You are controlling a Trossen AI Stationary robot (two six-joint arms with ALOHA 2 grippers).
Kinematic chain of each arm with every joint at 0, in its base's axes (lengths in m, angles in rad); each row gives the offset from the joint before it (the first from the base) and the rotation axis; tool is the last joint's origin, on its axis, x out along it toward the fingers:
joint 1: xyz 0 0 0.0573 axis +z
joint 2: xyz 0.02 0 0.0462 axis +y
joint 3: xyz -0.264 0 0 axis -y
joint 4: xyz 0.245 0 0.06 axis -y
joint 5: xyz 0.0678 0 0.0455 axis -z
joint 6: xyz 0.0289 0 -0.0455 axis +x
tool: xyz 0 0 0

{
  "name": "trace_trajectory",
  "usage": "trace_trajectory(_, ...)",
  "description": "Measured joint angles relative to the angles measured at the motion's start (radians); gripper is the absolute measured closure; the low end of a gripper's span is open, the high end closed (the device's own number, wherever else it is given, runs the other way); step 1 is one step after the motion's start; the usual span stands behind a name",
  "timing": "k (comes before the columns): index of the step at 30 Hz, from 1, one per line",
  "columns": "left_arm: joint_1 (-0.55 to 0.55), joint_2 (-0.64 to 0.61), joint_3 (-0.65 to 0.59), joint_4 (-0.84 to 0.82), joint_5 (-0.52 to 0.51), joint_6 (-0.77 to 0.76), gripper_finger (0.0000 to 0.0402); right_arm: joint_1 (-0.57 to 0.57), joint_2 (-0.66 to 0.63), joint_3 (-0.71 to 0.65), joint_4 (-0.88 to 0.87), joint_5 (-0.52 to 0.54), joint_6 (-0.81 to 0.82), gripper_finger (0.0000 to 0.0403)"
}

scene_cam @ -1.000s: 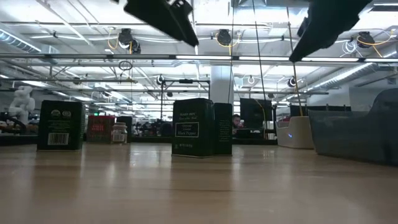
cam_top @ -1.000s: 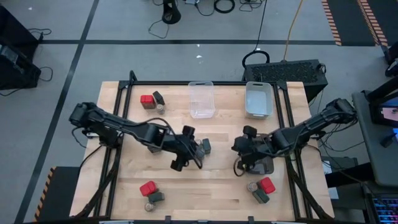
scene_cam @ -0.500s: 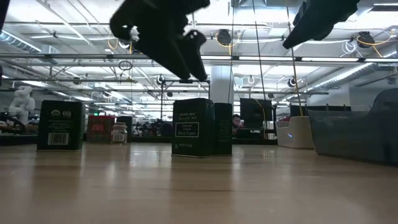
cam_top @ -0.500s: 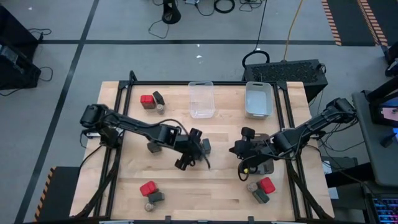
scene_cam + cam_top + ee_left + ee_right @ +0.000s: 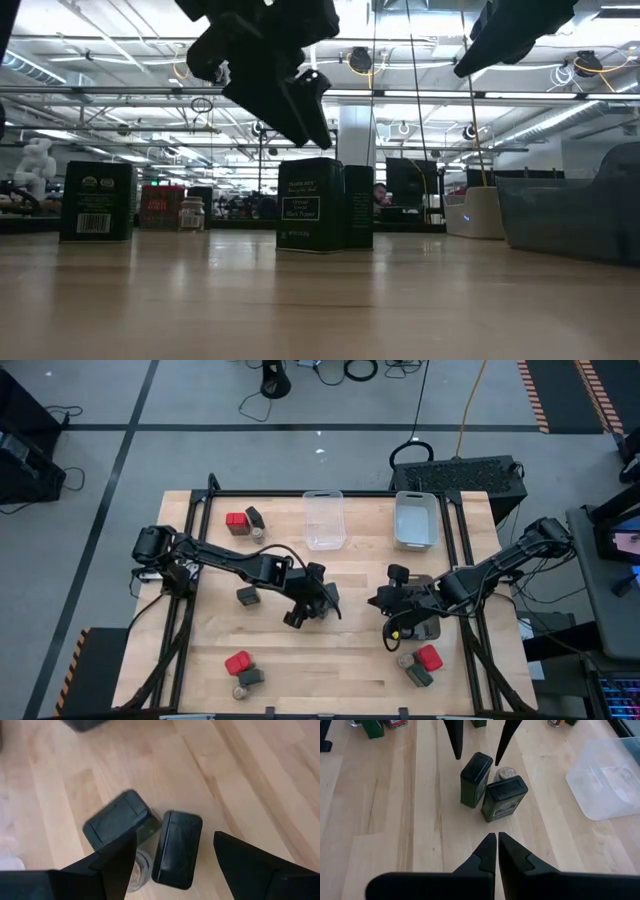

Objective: Sort spices by type
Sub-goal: Put the black seasoning can into the transparent bin

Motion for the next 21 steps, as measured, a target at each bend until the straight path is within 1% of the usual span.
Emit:
trace_trajectory(5, 0.0, 0.017, -0.009, 0.013, 0.0, -0.023, 0.013, 0.0, 0.0, 0.0, 0.003, 0.0, -0.001, 0.0403)
trace_trajectory(12, -0.001, 0.09, -0.011, 0.014, 0.0, -0.022, 0.013, 0.0, 0.0, 0.0, 0.02, -0.001, -0.011, 0.0403)
trace_trajectory(21, -0.001, 0.093, -0.011, 0.018, -0.001, -0.023, 0.013, 0.0, 0.0, 0.0, 0.031, -0.001, -0.022, 0.0403)
